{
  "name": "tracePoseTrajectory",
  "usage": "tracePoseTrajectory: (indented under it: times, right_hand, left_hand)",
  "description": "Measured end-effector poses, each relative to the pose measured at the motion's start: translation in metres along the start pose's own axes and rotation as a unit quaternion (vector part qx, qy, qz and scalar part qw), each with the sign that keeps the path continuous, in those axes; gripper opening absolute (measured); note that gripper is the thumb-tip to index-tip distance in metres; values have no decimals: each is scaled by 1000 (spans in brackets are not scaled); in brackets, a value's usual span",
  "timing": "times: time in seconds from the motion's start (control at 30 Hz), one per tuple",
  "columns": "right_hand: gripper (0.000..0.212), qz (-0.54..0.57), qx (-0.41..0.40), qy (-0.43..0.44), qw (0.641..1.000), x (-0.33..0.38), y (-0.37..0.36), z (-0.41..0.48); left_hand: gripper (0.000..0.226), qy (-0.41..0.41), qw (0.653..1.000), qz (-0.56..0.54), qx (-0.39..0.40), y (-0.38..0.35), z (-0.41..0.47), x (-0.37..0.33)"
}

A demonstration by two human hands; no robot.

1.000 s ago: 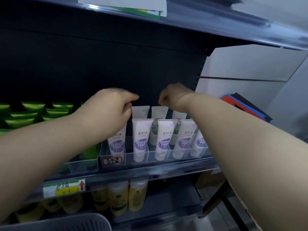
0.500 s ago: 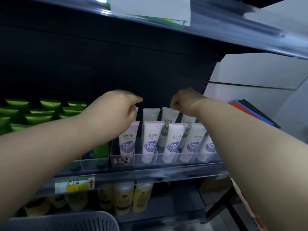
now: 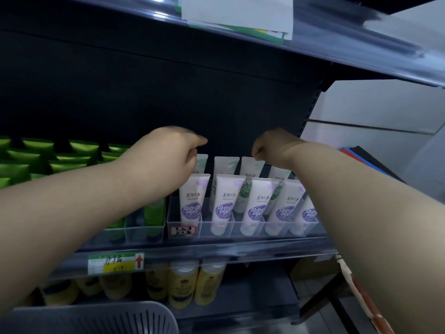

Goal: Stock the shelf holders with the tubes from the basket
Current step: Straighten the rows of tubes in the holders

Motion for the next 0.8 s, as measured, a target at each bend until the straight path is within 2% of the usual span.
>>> tracePoseTrajectory:
  times: [0.27,0.63,0.8]
  right_hand:
    - [26,-12,35,-4,999,5,-4,-1]
    - [23,-30,27,-8,999,3,-4,1]
    - [29,-19,40,-19,999,4,-3,-4]
  left_hand:
    - [39,4,1000,1,4,-2,1,3]
    - [39,0,1000,-2,-4,-1,2,9]
    - [39,-3,1000,7,8,1,-4,12]
Point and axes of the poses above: each hand's wrist, its own z-axis towards the middle knuckle, its own y-axis out of the back of the hand, x = y × z, the point moved 6 cm from there along z, towards the middle knuckle, and after that the axes turned 6 degrees about y, right-handed, at the moved point
